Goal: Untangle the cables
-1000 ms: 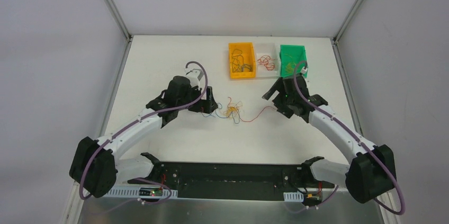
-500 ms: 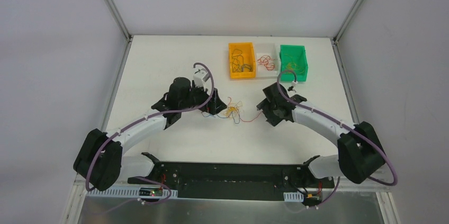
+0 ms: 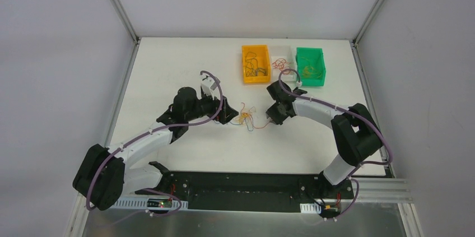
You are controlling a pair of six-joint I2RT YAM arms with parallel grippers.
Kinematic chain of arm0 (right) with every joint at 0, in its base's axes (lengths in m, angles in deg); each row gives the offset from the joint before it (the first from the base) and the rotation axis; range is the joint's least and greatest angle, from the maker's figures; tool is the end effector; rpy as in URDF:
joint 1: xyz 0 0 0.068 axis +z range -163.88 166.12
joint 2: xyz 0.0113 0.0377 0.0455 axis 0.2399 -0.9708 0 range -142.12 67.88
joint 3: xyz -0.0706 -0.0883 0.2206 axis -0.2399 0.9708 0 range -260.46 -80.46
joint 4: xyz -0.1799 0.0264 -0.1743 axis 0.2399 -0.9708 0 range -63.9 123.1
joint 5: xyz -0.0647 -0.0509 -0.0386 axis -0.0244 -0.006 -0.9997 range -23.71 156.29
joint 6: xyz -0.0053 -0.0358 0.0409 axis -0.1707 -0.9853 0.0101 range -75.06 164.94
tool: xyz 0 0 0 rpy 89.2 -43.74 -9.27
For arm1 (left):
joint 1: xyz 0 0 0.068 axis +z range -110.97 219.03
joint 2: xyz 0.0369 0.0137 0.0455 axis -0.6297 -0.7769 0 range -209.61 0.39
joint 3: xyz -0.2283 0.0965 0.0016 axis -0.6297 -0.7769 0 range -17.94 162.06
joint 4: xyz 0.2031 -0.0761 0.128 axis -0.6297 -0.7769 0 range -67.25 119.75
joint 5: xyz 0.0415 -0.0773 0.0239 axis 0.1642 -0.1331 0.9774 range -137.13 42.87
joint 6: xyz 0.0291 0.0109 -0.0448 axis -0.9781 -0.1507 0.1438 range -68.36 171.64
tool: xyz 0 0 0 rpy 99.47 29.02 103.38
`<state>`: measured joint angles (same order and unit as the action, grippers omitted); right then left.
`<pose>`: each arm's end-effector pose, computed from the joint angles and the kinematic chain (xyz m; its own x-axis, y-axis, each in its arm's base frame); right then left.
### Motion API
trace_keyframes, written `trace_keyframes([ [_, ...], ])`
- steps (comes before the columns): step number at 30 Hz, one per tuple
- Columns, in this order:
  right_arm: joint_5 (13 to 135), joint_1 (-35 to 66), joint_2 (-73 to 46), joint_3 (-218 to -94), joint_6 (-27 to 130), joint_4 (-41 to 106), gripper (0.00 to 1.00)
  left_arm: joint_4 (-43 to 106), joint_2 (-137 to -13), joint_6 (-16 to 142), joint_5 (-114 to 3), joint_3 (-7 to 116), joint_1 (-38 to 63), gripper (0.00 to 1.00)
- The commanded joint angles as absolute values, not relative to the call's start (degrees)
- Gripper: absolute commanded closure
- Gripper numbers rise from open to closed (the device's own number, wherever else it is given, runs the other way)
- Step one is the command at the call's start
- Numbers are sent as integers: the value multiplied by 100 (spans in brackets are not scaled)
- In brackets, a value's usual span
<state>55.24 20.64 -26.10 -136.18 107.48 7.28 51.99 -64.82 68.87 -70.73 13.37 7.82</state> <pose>0.2561 0.1677 0.1539 -0.7741 0.5246 -0.3544 0.4329 0.8471 0.3083 0.2095 -0.1440 0.2268 -0.4051 -0.0720 -0.9114 0.7226 0.5855 -0.3674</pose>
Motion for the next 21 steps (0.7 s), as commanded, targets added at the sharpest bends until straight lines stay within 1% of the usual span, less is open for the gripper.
trace_keyframes([
  [1,5861,2043,-2652,-13613,10753,791,83,5742,-6800,6916,-7358,1340,738,6],
  [3,5798,2008,-2540,-13488,10744,823,98,5683,-7055,6933,-7385,1436,738,7],
  [4,5816,1966,-2476,-13425,10738,833,100,5593,-7167,6938,-7385,1520,738,7],
  [7,6043,1822,-2268,-13215,10624,1065,100,5011,-7526,6969,-7261,1982,715,5],
  [9,6130,1766,-2134,-13100,10507,1189,100,4174,-7797,6922,-6823,2569,599,5],
  [12,6247,1732,-1987,-12944,10388,1370,100,3090,-8210,6681,-6264,3395,298,7],
  [14,6338,1732,-1889,-12840,10313,1515,100,2697,-8367,6665,-5881,3709,92,7],
  [17,6402,1730,-1761,-12706,10286,1732,100,2391,-8603,6735,-5722,4037,-74,8],
  [21,6408,1730,-1682,-12643,10312,1828,100,1523,-9266,6722,-5188,4785,-339,10],
])
